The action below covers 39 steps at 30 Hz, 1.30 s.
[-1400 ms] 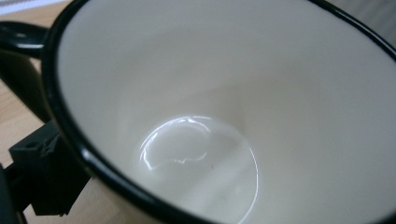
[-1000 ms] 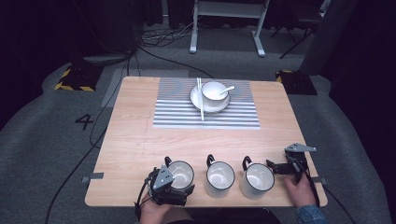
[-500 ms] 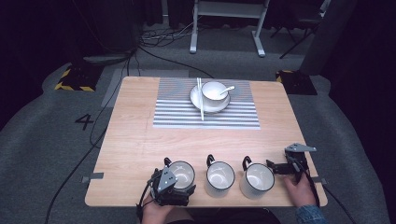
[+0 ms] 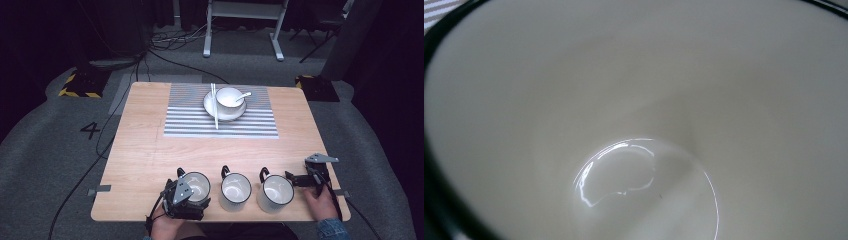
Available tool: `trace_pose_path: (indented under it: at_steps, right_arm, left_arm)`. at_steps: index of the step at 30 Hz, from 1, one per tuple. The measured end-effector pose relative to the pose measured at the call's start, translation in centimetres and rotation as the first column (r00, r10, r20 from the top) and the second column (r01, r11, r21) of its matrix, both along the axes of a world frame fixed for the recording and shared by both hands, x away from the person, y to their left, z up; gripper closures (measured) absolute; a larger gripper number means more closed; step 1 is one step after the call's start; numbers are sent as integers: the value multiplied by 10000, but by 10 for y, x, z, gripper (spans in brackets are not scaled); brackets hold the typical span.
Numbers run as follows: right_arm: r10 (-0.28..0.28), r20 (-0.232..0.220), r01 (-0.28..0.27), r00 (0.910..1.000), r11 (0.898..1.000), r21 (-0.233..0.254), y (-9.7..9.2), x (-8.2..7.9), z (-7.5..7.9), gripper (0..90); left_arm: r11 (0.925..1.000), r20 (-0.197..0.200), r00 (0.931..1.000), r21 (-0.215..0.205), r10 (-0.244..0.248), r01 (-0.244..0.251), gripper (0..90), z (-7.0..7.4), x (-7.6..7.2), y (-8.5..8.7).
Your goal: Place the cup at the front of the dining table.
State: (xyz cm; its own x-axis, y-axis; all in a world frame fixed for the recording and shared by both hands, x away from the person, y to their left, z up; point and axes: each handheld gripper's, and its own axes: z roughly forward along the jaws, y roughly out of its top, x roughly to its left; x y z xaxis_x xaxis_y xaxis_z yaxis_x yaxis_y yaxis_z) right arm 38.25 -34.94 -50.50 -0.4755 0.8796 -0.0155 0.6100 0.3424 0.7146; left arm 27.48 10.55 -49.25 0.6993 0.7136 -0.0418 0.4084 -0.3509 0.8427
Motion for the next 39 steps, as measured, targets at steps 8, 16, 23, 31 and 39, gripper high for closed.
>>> trace_pose_path:
  at_steps: [8,16,23,31,39]
  right_arm:
    - [-7,-6,7,10000,10000,7,0,0,0,7]
    - [-8,-10,8,10000,10000,9,0,0,0,7]
    - [-10,-4,10,10000,10000,8,0,0,0,7]
    - [-10,-3,10,10000,10000,10,0,0,0,7]
    - [-14,-3,14,10000,10000,11,0,0,0,7]
  left_arm:
    - [9984,-215,9996,-544,-191,179,30,25,3,3]
    - [9960,-263,9991,-837,-331,308,30,46,9,10]
    - [9971,69,9997,-723,-232,236,30,72,20,17]
    - [9954,31,9999,-952,-140,142,30,89,34,24]
    - [9933,103,9999,-1154,-99,110,30,107,51,32]
